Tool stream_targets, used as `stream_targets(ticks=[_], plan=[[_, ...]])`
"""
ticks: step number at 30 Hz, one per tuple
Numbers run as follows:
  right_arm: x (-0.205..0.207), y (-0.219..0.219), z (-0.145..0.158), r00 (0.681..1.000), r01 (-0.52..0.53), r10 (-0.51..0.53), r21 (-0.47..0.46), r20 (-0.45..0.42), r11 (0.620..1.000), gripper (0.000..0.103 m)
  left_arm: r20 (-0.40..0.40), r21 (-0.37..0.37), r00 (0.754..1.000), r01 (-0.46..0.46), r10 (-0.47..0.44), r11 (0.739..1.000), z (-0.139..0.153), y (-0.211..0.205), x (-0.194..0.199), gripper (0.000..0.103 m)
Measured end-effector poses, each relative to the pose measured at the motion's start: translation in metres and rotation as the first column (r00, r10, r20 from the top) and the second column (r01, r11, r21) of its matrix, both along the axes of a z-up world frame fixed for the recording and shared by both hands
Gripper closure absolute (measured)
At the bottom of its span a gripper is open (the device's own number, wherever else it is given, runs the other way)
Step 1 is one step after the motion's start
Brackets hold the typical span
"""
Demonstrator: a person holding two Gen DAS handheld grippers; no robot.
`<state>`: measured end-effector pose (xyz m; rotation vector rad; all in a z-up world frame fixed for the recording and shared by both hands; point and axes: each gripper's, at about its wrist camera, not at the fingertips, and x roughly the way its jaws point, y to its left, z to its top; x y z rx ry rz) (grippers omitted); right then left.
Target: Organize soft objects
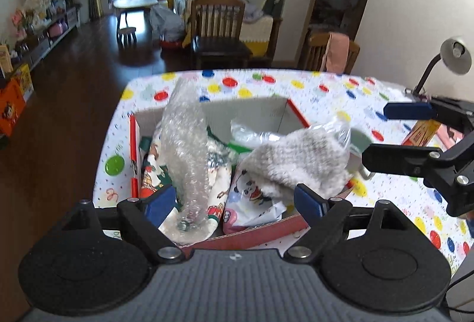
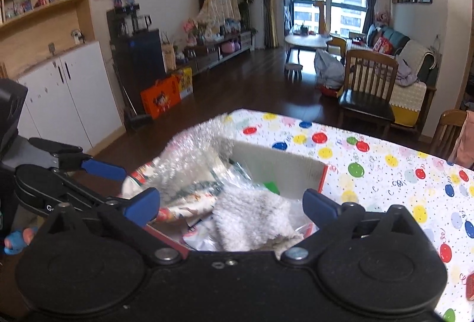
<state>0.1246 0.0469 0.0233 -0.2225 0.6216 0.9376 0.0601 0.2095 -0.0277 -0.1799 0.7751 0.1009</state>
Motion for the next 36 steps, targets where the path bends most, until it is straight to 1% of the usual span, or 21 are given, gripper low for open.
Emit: stream_targets(ticks=[2,5,8,9,12,14,16,20,22,23,27,36], plan=[[-0.005,-0.006,0.005,1.0,0.002,-0.002,0.027,0.008,1.0,0.0,0.026,0.004,1.0,-0.012,0.012,1.0,0.008,-0.003,-0.006,0.016],[-0.015,-0.014,0.008,0.998,0.012,-0.015,0.048,0.056,0.999,0.0,0.064,-0.019,0.997,-0.036,0.038,0.999,0.018,-0.004,-0.017,0.016],[-0.023,-0.024,0.012,0.996,0.034,-0.041,0.092,0.079,0.995,0.0,0.099,-0.015,0.994,-0.053,0.055,0.998,0.027,-0.009,-0.026,0.015],[-0.026,-0.027,0.013,0.996,0.043,-0.052,0.11,0.078,0.993,0.0,0.112,-0.003,0.992,-0.053,0.053,0.999,0.029,-0.012,-0.028,0.015],[-0.035,-0.035,0.013,0.993,0.059,-0.074,0.162,0.092,0.985,0.0,0.139,0.069,0.989,-0.064,0.054,0.996,0.035,-0.025,-0.034,0.015],[-0.042,-0.037,0.013,0.986,0.078,-0.101,0.174,0.129,0.982,0.0,0.164,0.088,0.985,-0.074,0.059,0.993,0.037,-0.032,-0.038,0.014],[-0.048,-0.039,0.013,0.981,0.09,-0.118,0.18,0.152,0.98,0.0,0.18,0.089,0.982,-0.079,0.062,0.993,0.039,-0.037,-0.042,0.013],[-0.054,-0.043,0.013,0.981,0.1,-0.13,0.199,0.142,0.975,0.0,0.205,0.087,0.977,-0.081,0.061,0.993,0.042,-0.045,-0.047,0.012],[-0.056,-0.045,0.014,0.981,0.103,-0.133,0.204,0.142,0.974,0.0,0.218,0.109,0.974,-0.089,0.064,0.99,0.043,-0.05,-0.049,0.005],[-0.056,-0.046,0.014,0.981,0.101,-0.132,0.206,0.142,0.973,0.0,0.222,0.118,0.973,-0.097,0.069,0.988,0.043,-0.052,-0.05,0.004],[-0.058,-0.05,0.011,0.981,0.103,-0.133,0.206,0.14,0.973,0.0,0.249,0.116,0.965,-0.116,0.084,0.986,0.046,-0.056,-0.054,0.003],[-0.058,-0.057,0.005,0.985,0.124,-0.146,0.216,0.089,0.969,0.0,0.228,0.094,0.967,-0.136,0.112,0.986,0.044,-0.056,-0.053,0.0]])
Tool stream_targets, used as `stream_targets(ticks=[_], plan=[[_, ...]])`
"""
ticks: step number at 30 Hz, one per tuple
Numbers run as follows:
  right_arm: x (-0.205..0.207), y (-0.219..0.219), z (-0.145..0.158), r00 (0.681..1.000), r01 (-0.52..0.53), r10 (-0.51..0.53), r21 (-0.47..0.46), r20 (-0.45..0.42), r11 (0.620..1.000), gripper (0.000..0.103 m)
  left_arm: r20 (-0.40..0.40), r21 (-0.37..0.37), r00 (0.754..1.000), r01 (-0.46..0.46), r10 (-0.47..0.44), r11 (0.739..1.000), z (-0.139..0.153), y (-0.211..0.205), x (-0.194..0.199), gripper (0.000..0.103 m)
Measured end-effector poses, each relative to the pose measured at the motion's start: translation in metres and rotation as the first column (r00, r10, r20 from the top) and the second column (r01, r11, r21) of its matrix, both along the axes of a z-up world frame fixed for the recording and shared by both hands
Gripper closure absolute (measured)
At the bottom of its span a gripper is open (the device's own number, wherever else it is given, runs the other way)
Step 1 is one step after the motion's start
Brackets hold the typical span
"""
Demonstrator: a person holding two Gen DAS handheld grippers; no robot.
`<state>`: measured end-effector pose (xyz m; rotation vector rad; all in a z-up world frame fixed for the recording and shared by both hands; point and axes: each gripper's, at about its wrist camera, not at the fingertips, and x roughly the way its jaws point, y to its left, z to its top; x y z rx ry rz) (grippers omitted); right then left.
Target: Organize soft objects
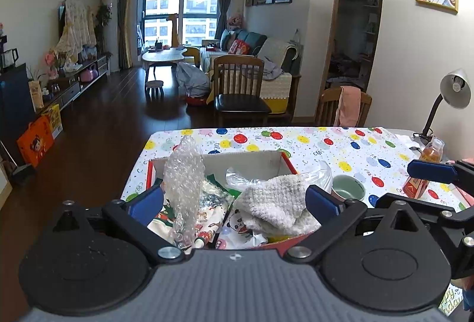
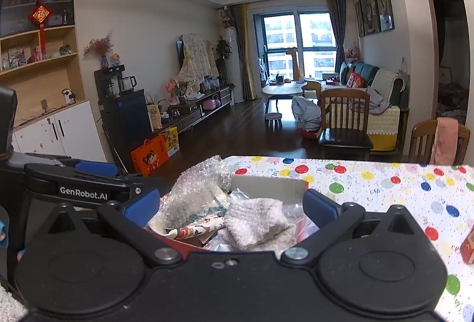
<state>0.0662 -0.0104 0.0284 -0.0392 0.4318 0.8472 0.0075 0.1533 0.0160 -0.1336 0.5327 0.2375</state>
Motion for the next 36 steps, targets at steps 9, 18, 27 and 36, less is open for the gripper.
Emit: stream_targets(ticks=[9,18,27,36], plan=[[-0.003,-0.003,-0.004,1.0,0.016,-0.016,0.0,-0.019,1.0,0.0,0.017,-0.017,1.0,0.003,-0.003,1.0,-0.001,-0.003,-0.006,0.0],[-0.005,-0.003,-0.004,1.0,0.017,-0.017,0.002,-0.014,1.0,0.0,0.045,0.016,0.999,0.002,-0.003,1.0,0.003,-0.009,-0.012,0.0],[-0.008,-0.003,-0.002,0.999,0.041,-0.041,0.007,-0.02,0.999,0.0,0.027,0.012,1.0,0.004,-0.004,1.0,0.002,-0.009,-0.015,0.0],[-0.01,-0.005,-0.002,0.998,0.054,-0.053,0.011,-0.026,0.999,0.0,0.023,0.007,1.0,0.008,-0.008,1.0,0.001,-0.009,-0.018,0.0]])
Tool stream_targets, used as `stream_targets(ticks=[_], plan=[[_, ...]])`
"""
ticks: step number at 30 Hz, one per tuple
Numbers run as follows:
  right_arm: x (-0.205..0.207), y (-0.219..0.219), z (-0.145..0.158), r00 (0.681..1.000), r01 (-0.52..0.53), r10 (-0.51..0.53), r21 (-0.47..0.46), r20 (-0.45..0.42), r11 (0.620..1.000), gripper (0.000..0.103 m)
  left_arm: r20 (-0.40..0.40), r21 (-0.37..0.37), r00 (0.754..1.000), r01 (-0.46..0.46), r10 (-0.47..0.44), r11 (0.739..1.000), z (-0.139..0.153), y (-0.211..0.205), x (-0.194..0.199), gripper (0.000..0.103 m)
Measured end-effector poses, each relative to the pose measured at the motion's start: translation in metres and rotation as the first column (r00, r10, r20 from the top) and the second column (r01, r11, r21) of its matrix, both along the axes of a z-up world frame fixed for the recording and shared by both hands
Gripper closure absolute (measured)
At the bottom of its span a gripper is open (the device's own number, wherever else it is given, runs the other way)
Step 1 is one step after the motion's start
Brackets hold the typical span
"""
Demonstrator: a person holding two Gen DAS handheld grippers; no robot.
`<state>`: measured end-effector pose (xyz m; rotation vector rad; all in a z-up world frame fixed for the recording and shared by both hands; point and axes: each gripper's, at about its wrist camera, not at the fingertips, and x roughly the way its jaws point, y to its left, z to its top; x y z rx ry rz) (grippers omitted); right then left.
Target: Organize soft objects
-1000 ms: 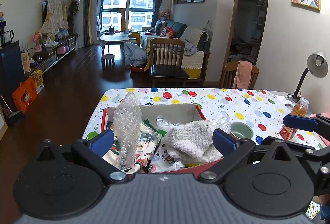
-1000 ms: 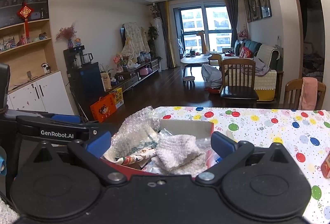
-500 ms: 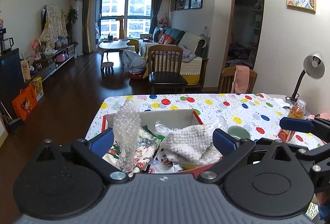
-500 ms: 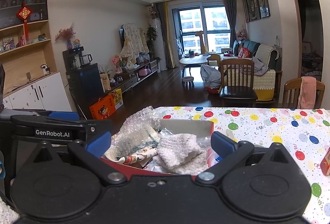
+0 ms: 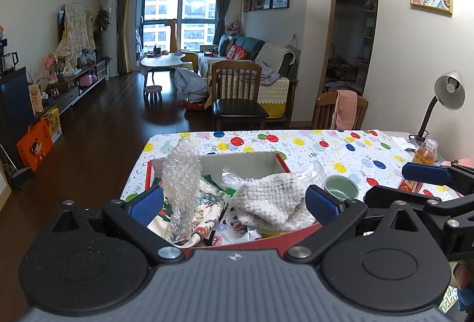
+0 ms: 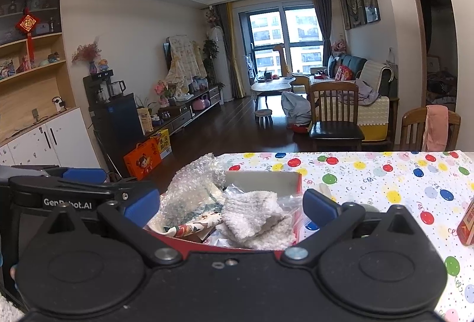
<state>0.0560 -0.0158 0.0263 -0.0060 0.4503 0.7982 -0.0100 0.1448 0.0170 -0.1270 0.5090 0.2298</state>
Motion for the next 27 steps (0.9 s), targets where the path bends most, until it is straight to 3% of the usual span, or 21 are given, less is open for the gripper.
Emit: stream_targets(ticks=[27], plan=[[-0.0011,0.0046,-0.0024,0.999,0.044,-0.044,0.012,-0.019,0.999,0.0,-0.004,-0.004,1.0,0.01,-0.01,1.0,-0.0002,-0.0003,-0.0015,0.0]])
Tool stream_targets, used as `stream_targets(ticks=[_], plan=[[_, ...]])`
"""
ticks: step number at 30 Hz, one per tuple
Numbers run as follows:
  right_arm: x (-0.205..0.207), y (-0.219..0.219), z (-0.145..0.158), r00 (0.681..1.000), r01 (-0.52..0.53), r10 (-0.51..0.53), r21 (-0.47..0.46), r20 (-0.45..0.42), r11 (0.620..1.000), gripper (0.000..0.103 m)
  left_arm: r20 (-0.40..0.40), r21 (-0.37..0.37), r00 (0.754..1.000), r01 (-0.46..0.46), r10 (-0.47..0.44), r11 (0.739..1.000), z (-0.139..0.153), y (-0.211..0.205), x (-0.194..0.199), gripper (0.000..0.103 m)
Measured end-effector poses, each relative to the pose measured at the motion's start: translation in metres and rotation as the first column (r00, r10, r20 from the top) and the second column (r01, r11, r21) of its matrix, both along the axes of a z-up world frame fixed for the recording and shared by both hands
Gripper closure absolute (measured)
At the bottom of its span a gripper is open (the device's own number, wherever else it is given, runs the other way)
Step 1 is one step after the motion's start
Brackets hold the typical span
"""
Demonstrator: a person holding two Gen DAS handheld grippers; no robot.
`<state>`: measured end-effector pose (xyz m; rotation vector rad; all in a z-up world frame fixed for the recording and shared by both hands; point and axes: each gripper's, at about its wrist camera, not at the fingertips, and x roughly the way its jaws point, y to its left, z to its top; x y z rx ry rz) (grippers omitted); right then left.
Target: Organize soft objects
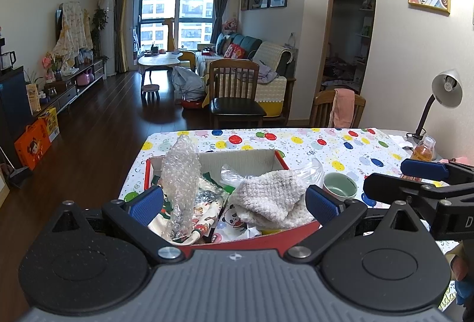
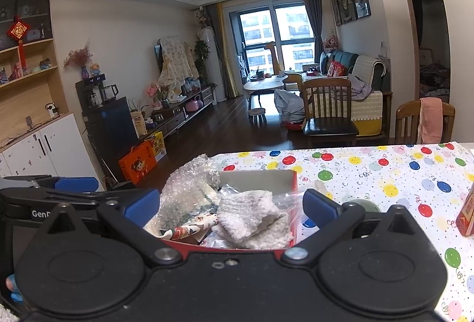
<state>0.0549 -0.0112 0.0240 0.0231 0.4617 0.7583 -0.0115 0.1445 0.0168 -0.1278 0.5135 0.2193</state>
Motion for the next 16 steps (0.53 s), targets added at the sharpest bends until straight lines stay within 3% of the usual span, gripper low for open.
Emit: stream_targets(ticks=[16], plan=[[-0.006,-0.013,-0.002,0.993,0.119,-0.119,-0.01,0.004,0.993,0.0,0.009,-0.017,0.997,0.08,-0.08,0.997,0.0,-0.008,0.002,0.0]])
